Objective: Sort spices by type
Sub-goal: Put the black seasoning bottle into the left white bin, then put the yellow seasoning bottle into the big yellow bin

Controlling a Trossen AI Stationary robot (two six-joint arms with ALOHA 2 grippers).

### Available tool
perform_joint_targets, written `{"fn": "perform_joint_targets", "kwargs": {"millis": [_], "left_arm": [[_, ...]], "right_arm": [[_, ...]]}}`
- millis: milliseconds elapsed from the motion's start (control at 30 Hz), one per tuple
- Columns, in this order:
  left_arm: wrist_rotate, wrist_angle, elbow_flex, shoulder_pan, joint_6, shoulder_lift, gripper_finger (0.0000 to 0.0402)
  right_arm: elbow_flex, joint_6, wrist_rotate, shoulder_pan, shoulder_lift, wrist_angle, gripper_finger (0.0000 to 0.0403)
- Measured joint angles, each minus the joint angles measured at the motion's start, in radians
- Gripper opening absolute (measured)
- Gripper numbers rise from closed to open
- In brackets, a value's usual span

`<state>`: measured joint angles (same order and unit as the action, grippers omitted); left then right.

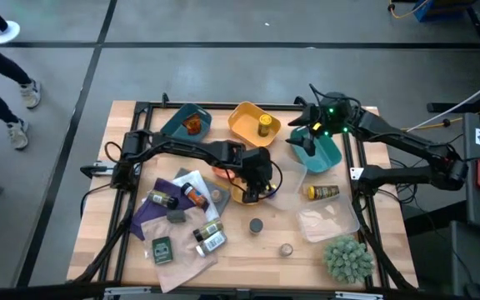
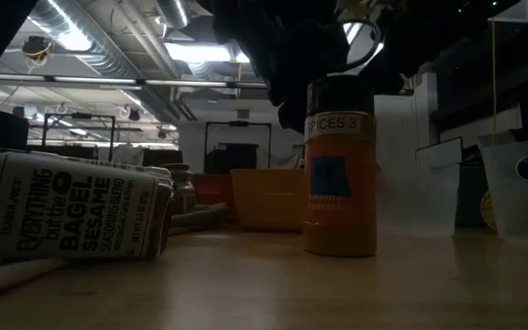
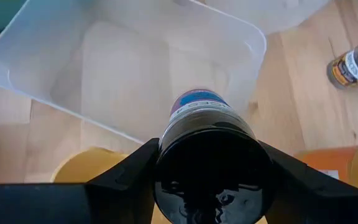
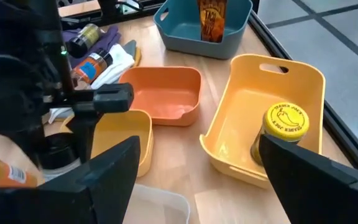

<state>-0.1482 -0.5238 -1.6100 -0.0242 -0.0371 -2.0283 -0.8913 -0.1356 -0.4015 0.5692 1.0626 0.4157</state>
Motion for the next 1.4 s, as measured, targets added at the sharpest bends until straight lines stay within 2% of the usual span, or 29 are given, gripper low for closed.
{"fn": "perform_joint_targets", "kwargs": {"millis": [533, 1100, 1400], "left_arm": [[0.0, -0.011, 0.0, 0.0, -0.053, -0.005, 0.0227], [0.001, -0.01, 0.0, 0.031, -0.117, -0.005, 0.0232], [0.002, 0.022, 0.0, 0.033, -0.121, -0.003, 0.0263]], "right_arm": [[0.0, 0.0, 0.0, 0.0, 0.0, 0.049, 0.0326], [0.0, 0.0, -0.01, 0.0, 0.0, 0.112, 0.0326], [0.0, 0.0, -0.01, 0.0, 0.001, 0.114, 0.0326]]}}
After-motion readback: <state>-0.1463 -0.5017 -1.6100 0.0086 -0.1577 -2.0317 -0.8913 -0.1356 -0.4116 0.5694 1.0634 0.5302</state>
